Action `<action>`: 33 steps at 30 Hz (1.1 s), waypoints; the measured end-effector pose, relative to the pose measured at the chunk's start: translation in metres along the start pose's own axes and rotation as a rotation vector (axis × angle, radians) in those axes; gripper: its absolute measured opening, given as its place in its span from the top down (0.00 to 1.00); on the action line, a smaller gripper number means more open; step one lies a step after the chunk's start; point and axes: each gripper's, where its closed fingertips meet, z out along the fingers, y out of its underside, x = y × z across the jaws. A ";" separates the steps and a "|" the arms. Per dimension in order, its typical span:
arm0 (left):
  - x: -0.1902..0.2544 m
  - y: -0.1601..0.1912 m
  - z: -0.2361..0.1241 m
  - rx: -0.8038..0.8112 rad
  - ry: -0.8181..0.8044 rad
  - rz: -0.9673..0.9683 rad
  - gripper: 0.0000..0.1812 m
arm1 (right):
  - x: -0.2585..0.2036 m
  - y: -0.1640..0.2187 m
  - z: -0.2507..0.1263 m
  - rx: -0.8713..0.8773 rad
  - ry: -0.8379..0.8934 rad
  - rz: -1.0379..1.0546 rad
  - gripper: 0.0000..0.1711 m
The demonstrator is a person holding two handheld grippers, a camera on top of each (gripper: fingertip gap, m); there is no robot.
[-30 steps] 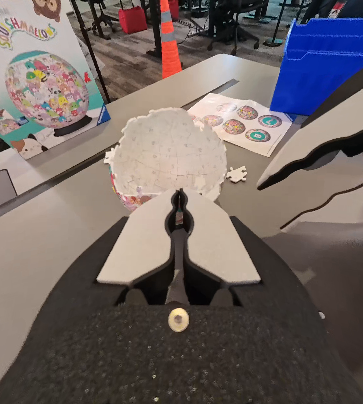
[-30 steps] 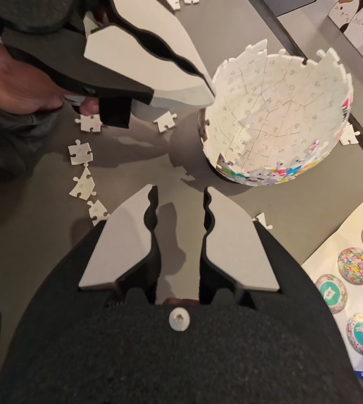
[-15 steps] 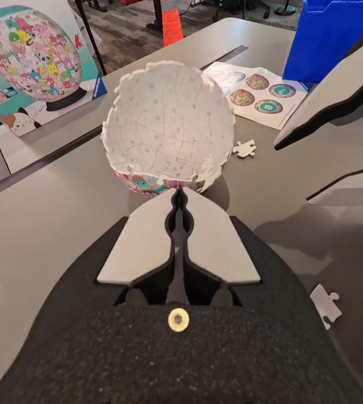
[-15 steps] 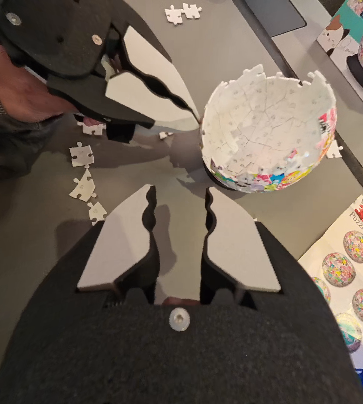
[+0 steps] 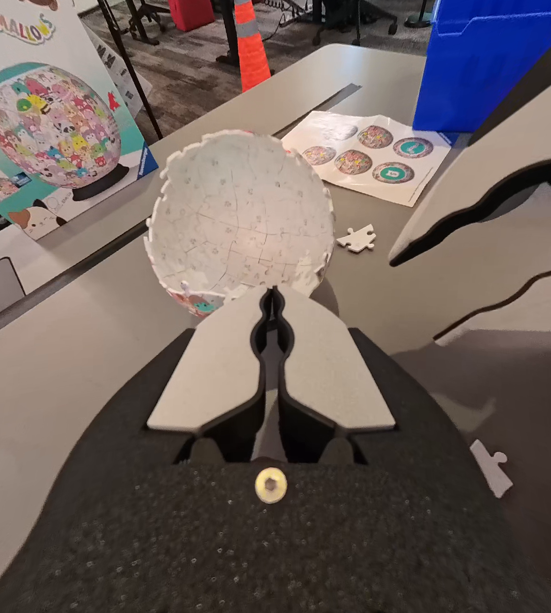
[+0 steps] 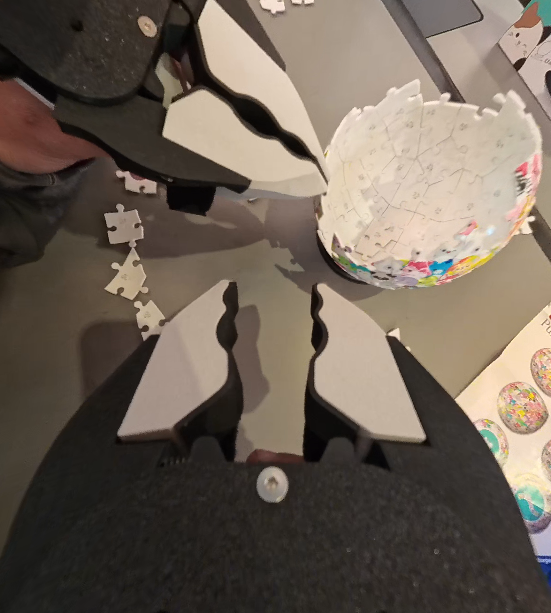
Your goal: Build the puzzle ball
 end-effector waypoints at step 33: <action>-0.103 0.052 -0.020 0.041 0.014 0.031 0.98 | 0.031 -0.011 0.071 -0.603 0.097 -0.389 0.80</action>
